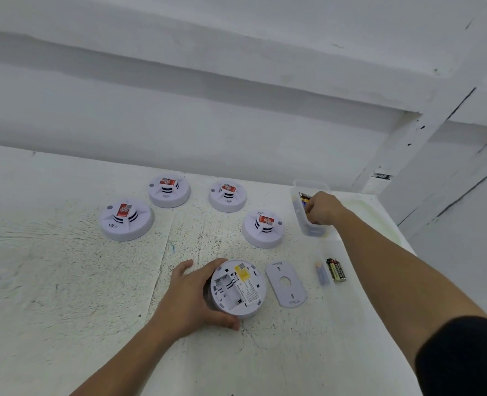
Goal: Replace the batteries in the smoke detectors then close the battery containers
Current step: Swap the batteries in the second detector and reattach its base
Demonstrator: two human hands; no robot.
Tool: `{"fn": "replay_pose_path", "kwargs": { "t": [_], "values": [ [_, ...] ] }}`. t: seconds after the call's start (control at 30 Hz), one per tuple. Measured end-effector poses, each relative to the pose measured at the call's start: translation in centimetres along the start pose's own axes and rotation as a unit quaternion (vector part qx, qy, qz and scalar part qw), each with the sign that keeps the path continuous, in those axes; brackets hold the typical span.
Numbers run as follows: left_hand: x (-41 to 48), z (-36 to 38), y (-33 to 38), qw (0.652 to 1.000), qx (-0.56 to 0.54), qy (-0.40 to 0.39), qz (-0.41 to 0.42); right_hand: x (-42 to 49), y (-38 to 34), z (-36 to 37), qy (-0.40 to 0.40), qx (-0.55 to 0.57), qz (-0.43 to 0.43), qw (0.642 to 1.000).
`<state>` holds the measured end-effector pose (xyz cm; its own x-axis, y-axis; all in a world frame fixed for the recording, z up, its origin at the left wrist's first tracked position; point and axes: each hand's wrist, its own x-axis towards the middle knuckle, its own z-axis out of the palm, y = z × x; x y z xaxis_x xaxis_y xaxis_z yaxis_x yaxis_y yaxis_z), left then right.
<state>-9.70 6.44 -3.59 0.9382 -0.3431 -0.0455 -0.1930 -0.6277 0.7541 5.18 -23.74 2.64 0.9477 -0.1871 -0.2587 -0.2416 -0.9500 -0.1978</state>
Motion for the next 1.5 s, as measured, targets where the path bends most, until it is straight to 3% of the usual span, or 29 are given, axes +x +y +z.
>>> {"fn": "replay_pose_path", "kwargs": {
  "t": [0.53,0.73,0.9,0.97,1.13,1.27,1.5],
  "values": [
    [-0.5,-0.5,0.9,0.999,-0.03,-0.001,-0.015,0.4,0.0,0.5,0.003,-0.064,-0.08,0.995],
    [-0.5,-0.7,1.0,1.0,-0.027,-0.005,-0.007,0.0,0.9,0.2,0.044,0.177,-0.033,0.983],
    [-0.4,-0.7,0.8,1.0,-0.024,-0.009,-0.001,-1.8,1.0,-0.6,0.172,0.416,0.029,0.892],
    [-0.4,-0.7,0.8,1.0,-0.016,-0.011,0.004,-3.4,0.0,-1.1,0.203,0.471,0.008,0.858],
    [-0.1,-0.3,-0.1,1.0,-0.007,-0.01,0.003,-10.0,-3.8,-0.1,0.163,0.502,-0.088,0.845],
    [0.0,-0.2,-0.1,0.999,-0.002,-0.004,0.033,-14.5,-6.5,3.7,0.092,0.45,-0.14,0.877],
    [0.2,0.4,-0.8,0.998,-0.012,-0.013,0.064,-18.0,-8.8,9.5,0.096,0.348,-0.179,0.915]
  ]
}}
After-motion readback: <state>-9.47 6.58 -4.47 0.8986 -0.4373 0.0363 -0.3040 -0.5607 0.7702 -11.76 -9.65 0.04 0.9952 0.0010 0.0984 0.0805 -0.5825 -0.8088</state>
